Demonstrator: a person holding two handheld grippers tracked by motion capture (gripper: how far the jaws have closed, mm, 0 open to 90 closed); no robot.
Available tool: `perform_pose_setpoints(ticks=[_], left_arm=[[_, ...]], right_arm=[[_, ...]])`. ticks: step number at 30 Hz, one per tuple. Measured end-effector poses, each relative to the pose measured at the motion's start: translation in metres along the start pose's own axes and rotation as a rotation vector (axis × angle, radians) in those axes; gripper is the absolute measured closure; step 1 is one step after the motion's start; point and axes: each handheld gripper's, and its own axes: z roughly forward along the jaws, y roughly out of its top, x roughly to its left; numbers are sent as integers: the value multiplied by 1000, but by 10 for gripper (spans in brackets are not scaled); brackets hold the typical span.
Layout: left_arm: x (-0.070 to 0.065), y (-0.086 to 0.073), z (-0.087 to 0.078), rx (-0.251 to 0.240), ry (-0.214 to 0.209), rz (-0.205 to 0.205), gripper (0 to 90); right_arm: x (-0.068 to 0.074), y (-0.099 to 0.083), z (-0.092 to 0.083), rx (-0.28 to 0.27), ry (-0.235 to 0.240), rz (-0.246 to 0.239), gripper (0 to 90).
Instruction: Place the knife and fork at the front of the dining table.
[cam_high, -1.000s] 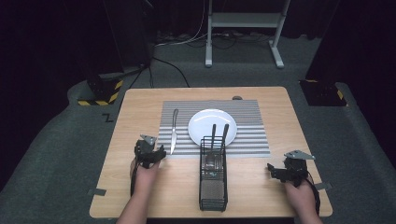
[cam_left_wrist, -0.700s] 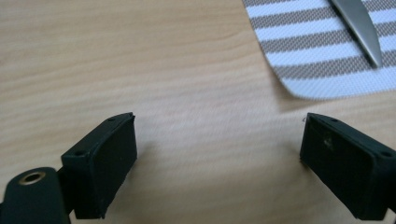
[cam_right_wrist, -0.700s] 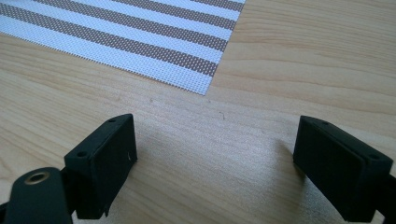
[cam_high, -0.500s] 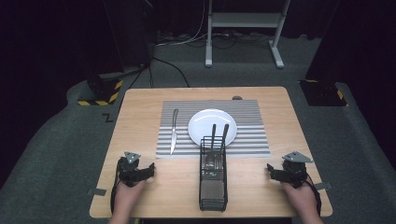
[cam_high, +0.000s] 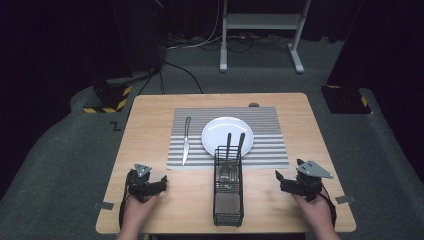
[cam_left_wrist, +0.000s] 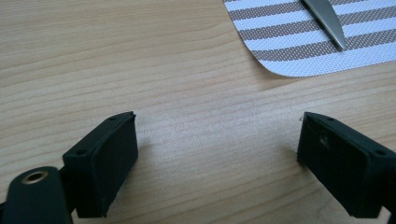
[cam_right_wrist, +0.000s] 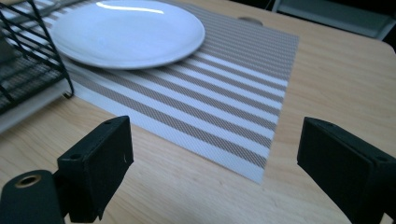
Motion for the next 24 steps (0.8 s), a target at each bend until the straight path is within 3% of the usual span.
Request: perform_pose_setpoints(ticks=[4, 8, 12, 19, 21, 24], left_arm=[[0, 0, 0, 3, 1, -2, 104], [1, 0, 0, 10, -3, 10, 82], [1, 0, 0, 10, -4, 10, 81], [1, 0, 0, 11, -6, 10, 80], [1, 0, 0, 11, -6, 10, 81], [1, 0, 0, 11, -6, 11, 80]], right_arm=[[11, 12, -1, -67, 20, 2, 103], [18, 30, -4, -122, 33, 49, 105], [28, 44, -4, -167, 28, 59, 115], [47, 60, 5, -204, 35, 98, 114], [51, 67, 6, -235, 67, 88, 130], [59, 78, 8, -226, 72, 67, 147]])
